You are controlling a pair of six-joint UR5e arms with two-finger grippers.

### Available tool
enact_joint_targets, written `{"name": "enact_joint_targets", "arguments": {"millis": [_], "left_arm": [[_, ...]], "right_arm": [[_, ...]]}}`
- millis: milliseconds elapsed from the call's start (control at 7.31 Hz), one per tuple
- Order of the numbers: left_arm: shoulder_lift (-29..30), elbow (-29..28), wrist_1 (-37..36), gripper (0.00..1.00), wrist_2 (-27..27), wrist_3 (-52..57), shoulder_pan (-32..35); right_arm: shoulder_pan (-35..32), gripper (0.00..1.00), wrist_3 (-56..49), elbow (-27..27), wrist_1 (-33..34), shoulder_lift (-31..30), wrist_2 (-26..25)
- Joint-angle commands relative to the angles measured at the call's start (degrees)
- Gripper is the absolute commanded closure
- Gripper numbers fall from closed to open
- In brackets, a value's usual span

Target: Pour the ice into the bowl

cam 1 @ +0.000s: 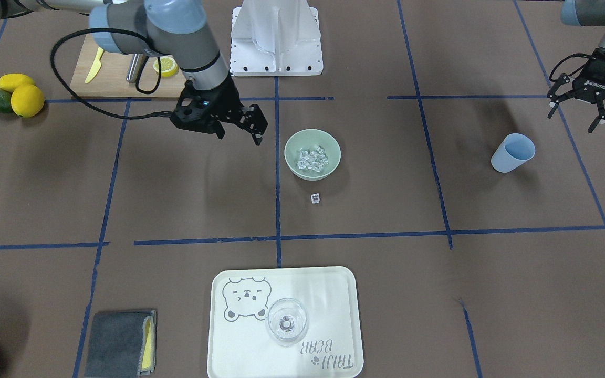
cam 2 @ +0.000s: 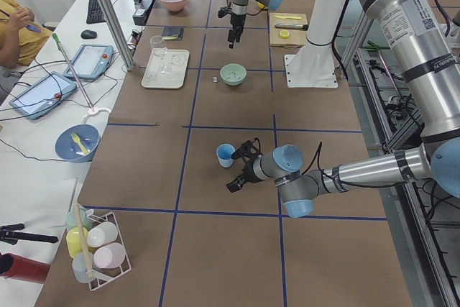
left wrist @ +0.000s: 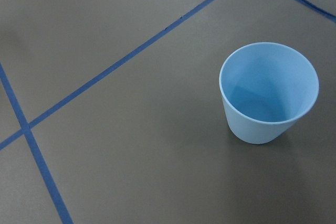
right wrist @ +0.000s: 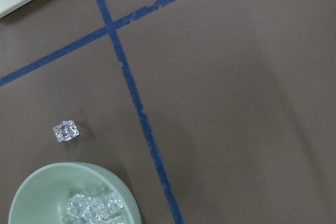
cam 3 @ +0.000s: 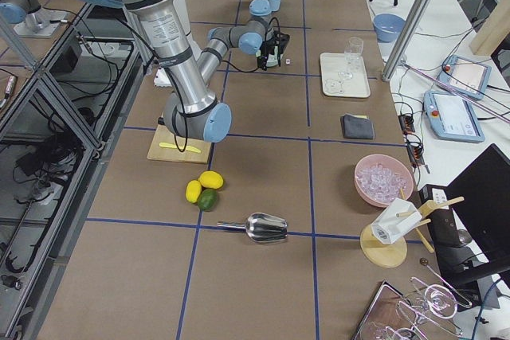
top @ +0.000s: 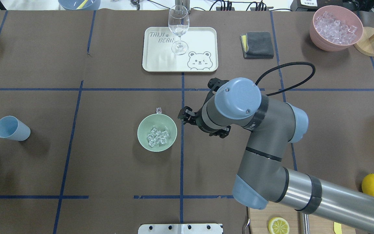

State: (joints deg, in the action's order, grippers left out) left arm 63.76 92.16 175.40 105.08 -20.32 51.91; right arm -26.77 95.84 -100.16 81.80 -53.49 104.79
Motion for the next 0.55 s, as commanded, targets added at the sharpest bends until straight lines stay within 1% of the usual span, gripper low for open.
{"name": "enact_joint_targets", "arguments": {"millis": [0, 137, 411], "left_arm": [[0.3, -0.1, -0.1, 0.0, 0.5, 0.2, 0.6], [0.3, 0.0, 0.0, 0.0, 1.0, 0.2, 0.6], [0.3, 0.0, 0.1, 0.0, 1.4, 0.2, 0.7]], "right_arm": [[1.8, 0.0, 0.1, 6.0, -0.2, 4.7, -0.4], [2.0, 0.0, -0.2, 7.2, -0.3, 4.9, -0.5], [2.6, 0.01, -0.4, 12.2, -1.1, 7.5, -0.5]]}}
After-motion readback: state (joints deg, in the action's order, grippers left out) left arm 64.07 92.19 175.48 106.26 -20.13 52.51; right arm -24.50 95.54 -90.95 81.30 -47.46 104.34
